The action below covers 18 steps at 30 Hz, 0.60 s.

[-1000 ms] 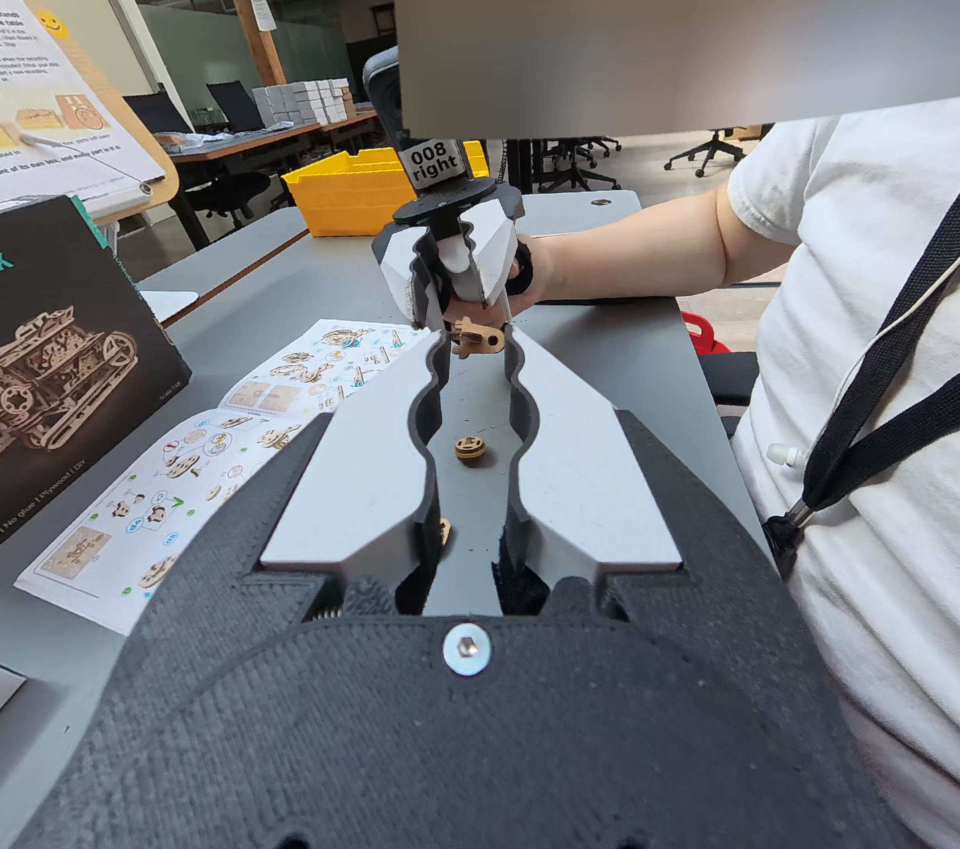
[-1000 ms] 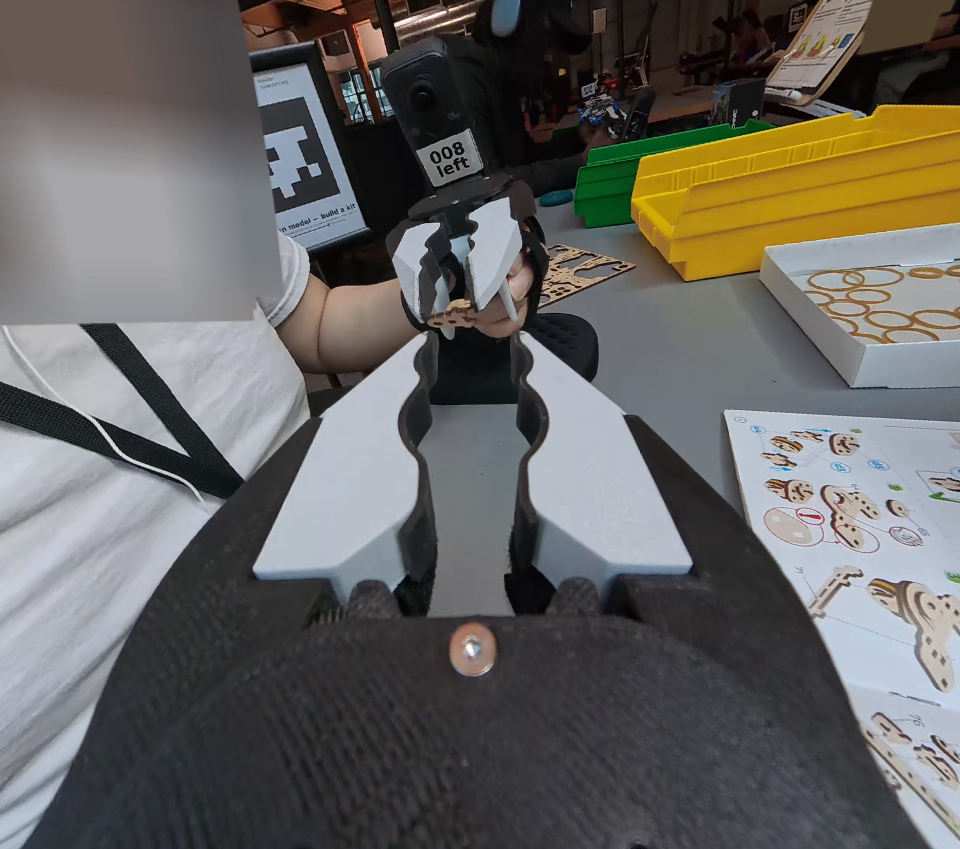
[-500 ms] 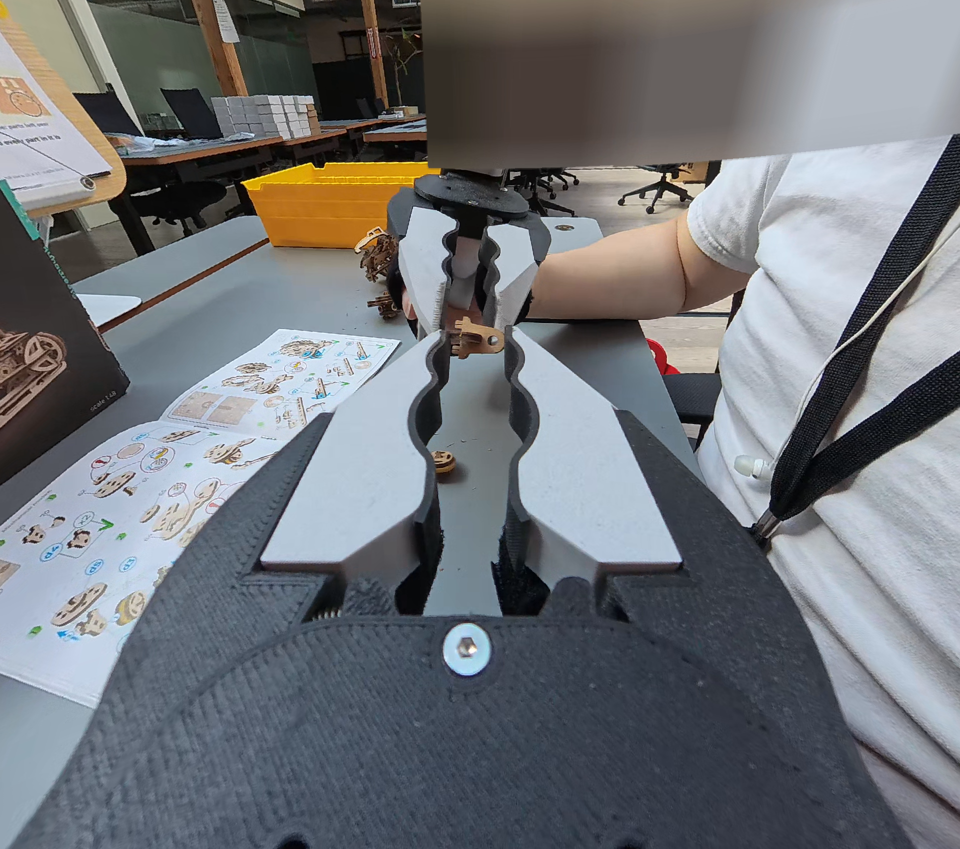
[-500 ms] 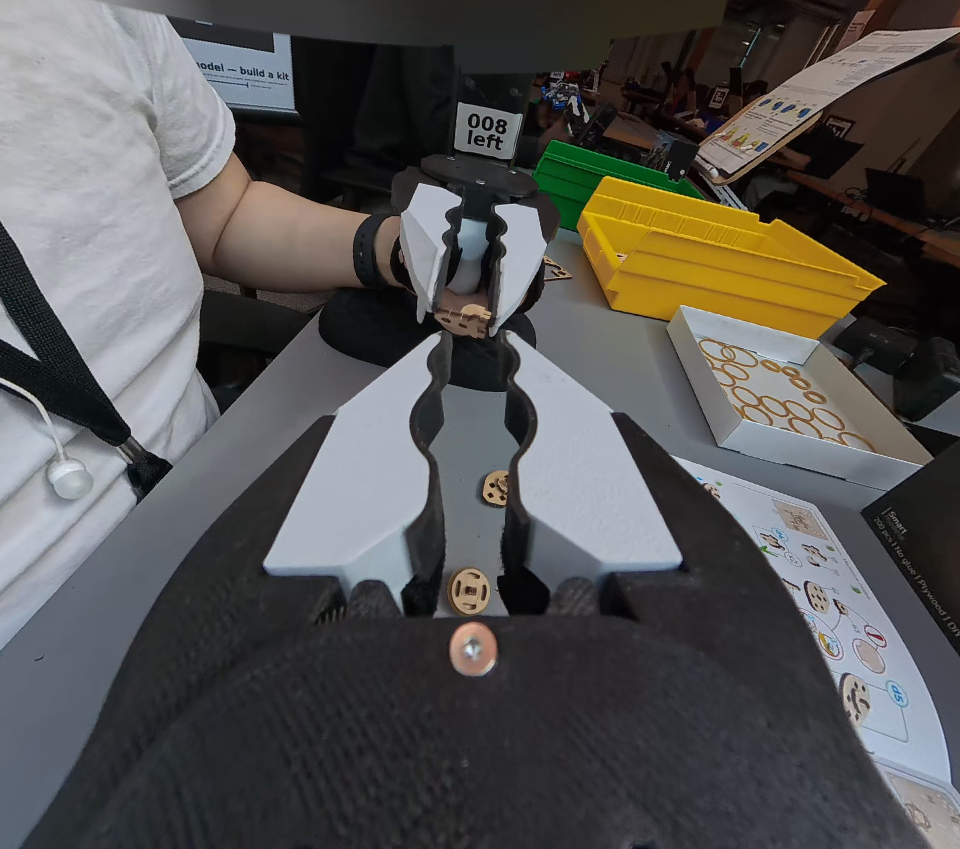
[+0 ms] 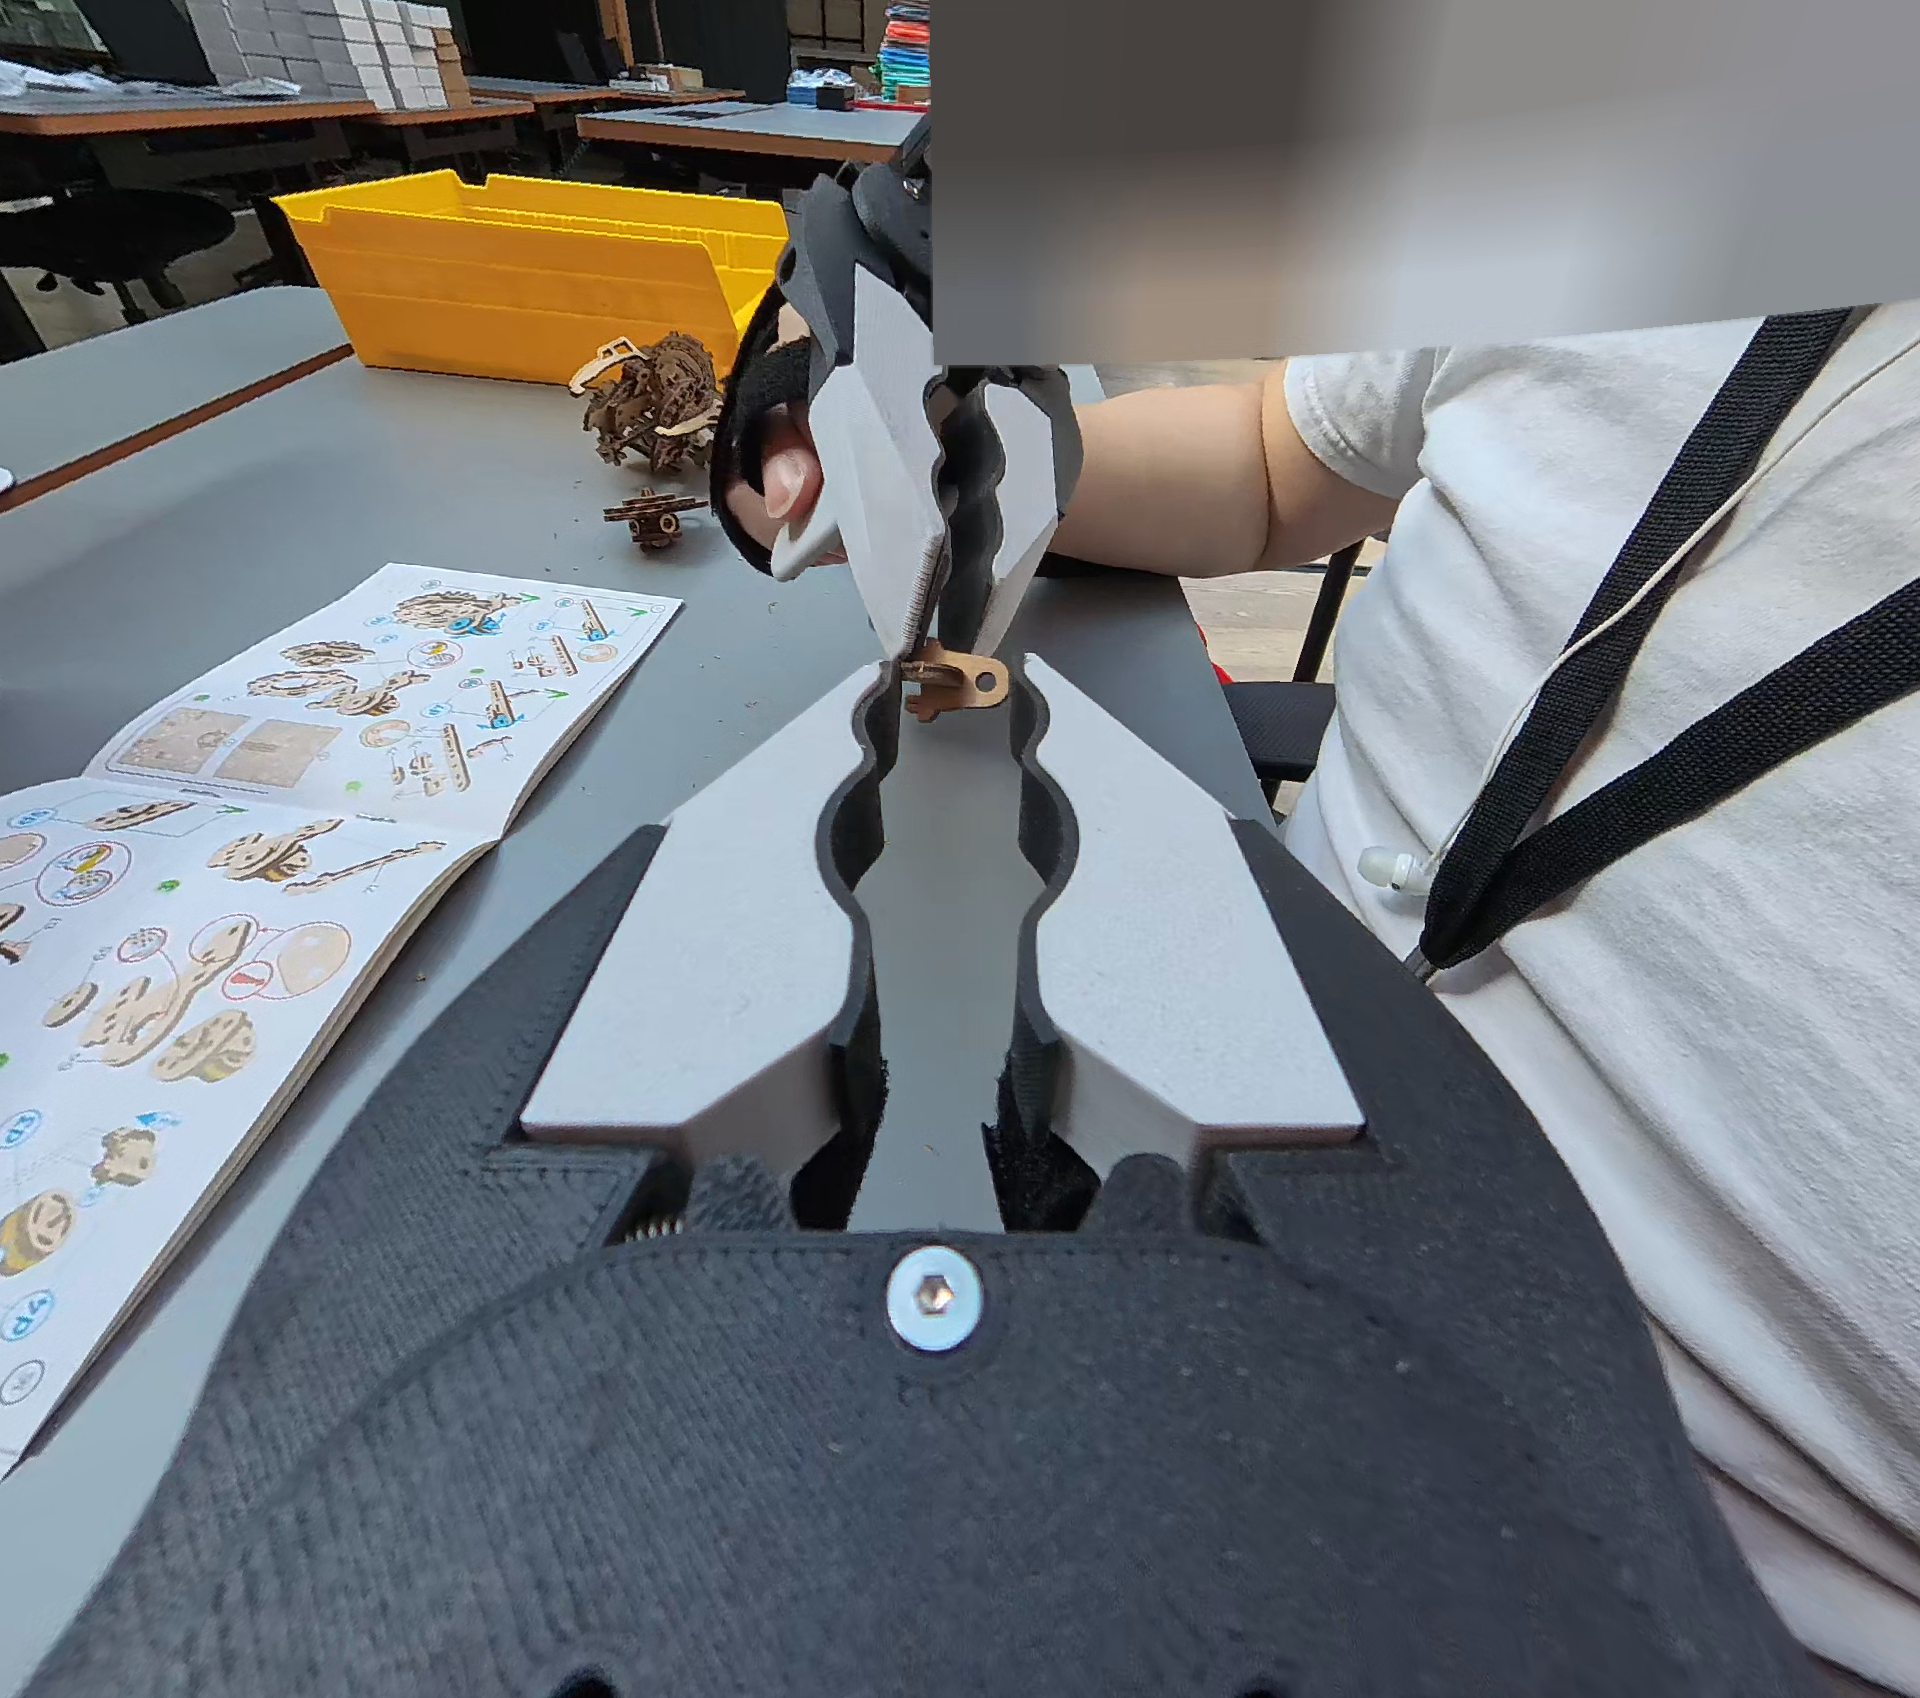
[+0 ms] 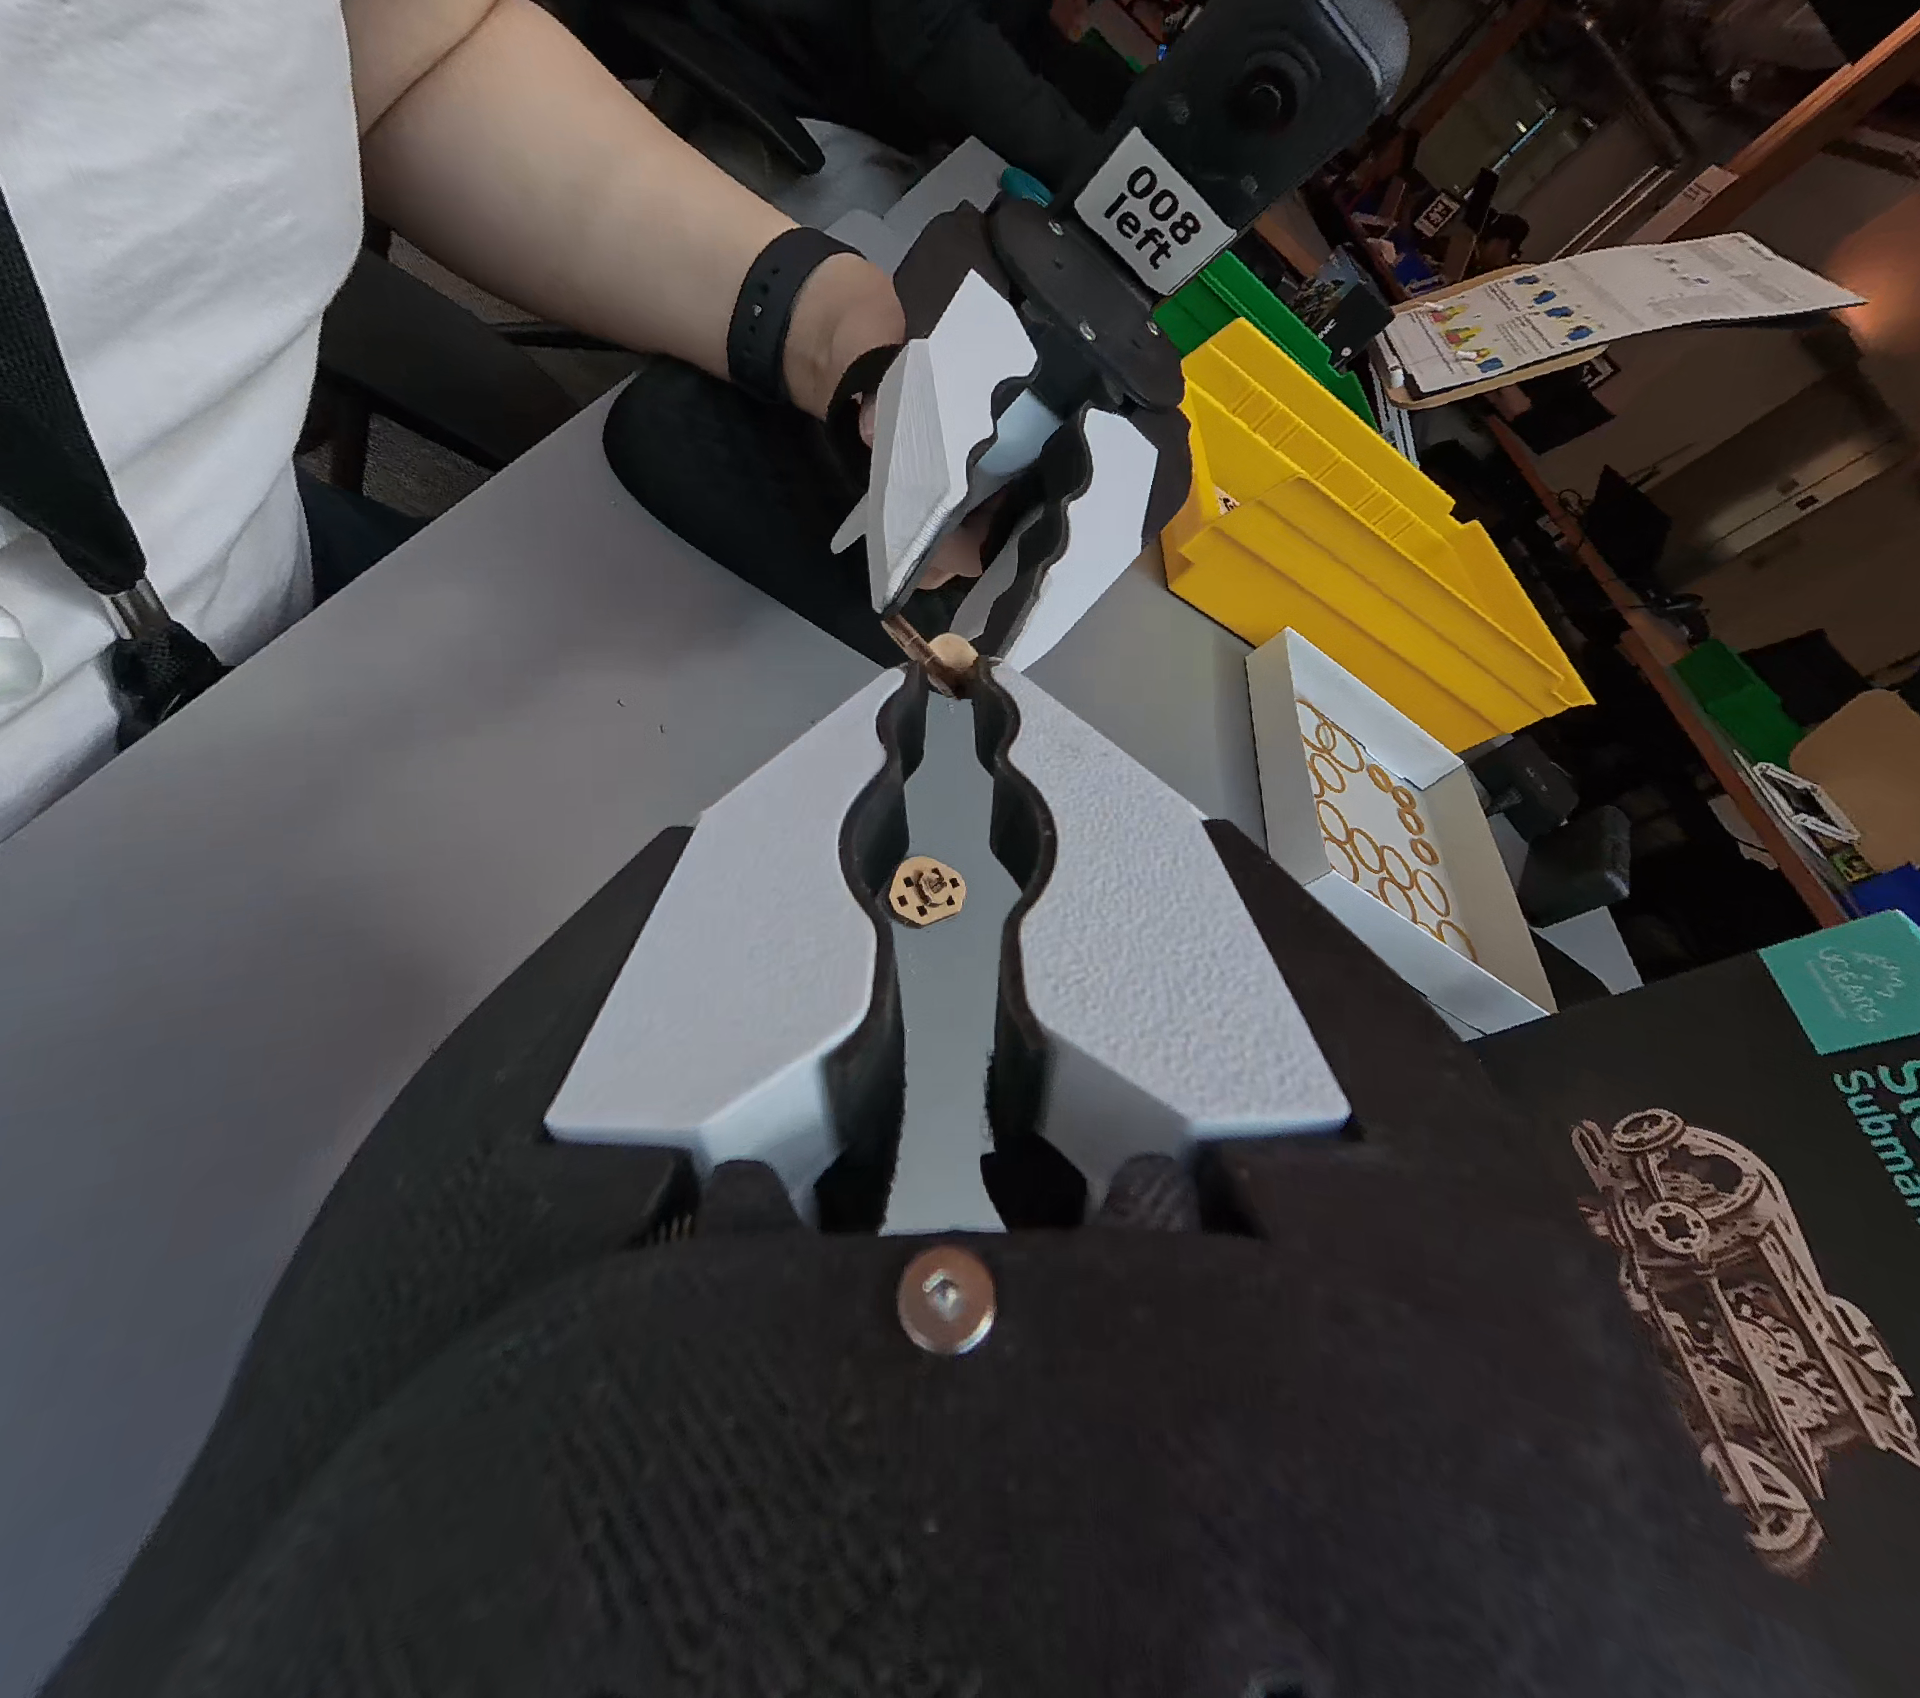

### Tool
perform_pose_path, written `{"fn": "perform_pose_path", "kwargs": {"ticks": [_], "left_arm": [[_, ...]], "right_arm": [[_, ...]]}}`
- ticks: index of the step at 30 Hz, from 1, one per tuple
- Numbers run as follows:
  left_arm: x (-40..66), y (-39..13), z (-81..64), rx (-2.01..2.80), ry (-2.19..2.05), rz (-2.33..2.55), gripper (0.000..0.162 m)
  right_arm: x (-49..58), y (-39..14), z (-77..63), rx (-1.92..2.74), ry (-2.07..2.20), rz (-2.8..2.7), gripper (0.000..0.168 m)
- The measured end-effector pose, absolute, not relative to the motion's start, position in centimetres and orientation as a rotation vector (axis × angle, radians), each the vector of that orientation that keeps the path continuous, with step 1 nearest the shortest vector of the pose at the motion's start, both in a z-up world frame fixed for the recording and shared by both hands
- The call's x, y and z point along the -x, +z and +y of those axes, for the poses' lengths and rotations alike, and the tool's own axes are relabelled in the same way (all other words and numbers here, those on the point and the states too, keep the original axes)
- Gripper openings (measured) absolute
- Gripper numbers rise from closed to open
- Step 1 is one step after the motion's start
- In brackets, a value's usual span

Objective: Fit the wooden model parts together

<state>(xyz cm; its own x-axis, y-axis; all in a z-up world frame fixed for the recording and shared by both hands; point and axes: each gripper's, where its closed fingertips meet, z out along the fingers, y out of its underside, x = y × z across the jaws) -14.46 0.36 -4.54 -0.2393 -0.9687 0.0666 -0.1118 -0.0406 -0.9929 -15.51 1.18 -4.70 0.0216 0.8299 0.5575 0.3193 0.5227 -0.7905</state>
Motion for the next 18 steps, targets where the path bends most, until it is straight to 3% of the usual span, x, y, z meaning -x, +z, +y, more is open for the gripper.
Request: {"fn": "perform_pose_path", "kwargs": {"ticks": [18], "left_arm": [[14.5,-4.5,1.3,1.244,-1.383,1.393,0.019]], "right_arm": [[15.4,-5.0,2.2,1.004,0.349,-1.556,0.005]]}}
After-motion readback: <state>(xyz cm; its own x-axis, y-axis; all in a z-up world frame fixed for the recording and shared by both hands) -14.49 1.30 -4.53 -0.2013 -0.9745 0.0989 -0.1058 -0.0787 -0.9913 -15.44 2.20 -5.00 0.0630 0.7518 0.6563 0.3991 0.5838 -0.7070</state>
